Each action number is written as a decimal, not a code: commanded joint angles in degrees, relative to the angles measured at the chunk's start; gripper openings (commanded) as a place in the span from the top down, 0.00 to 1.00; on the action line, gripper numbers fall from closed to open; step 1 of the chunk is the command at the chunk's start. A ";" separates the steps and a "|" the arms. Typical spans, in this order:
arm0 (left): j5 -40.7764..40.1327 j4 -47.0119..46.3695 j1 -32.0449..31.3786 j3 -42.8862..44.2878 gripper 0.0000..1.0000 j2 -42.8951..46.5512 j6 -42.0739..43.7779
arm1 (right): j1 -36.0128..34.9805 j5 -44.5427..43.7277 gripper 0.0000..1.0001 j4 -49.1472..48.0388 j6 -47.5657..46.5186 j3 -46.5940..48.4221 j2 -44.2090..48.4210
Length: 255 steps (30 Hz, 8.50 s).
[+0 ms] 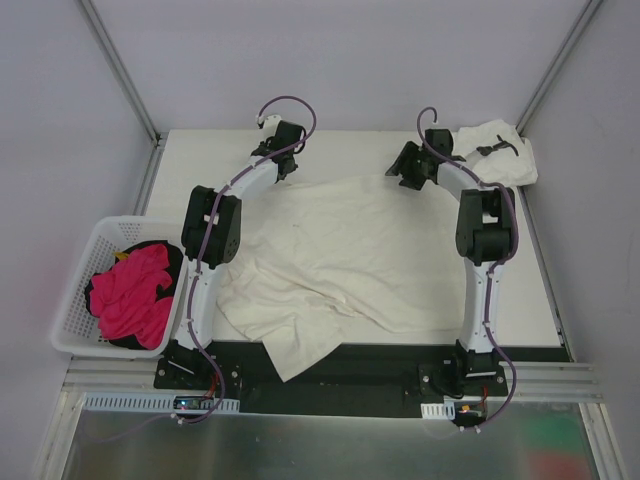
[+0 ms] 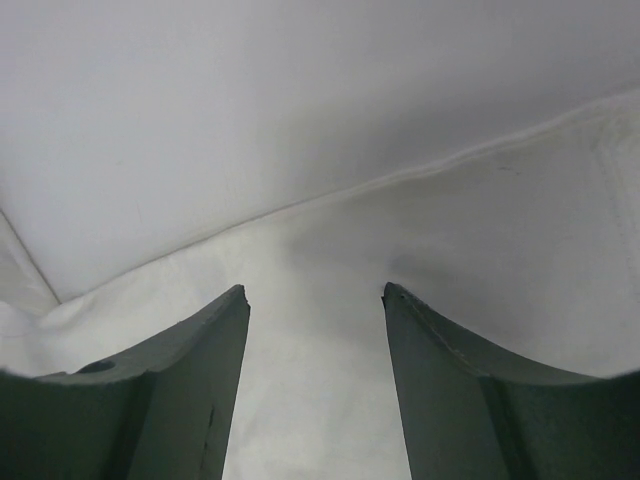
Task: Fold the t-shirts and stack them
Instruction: Flatten out the tshirt
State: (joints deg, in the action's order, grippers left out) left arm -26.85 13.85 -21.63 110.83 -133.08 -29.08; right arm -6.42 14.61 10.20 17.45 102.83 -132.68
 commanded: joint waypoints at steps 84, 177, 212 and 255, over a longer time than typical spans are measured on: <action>21.58 1.53 5.19 14.41 0.96 -8.60 5.44 | 7.65 18.87 0.34 -16.00 10.06 -33.13 45.14; 31.34 32.82 4.83 21.62 0.01 -12.73 26.62 | 5.11 10.53 0.24 2.46 -1.55 -33.65 46.26; 45.39 23.77 7.22 16.18 0.01 5.01 20.81 | -8.17 11.22 0.98 7.20 -4.97 -16.36 19.33; 38.81 21.49 6.51 -0.44 0.01 22.16 25.39 | -0.71 15.71 0.82 10.28 10.49 8.79 -8.99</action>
State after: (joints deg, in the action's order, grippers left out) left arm 12.99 36.16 -15.66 111.50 -114.10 -4.99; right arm -9.54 31.62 17.52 25.82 108.12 -138.67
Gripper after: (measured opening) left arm 0.992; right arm 0.175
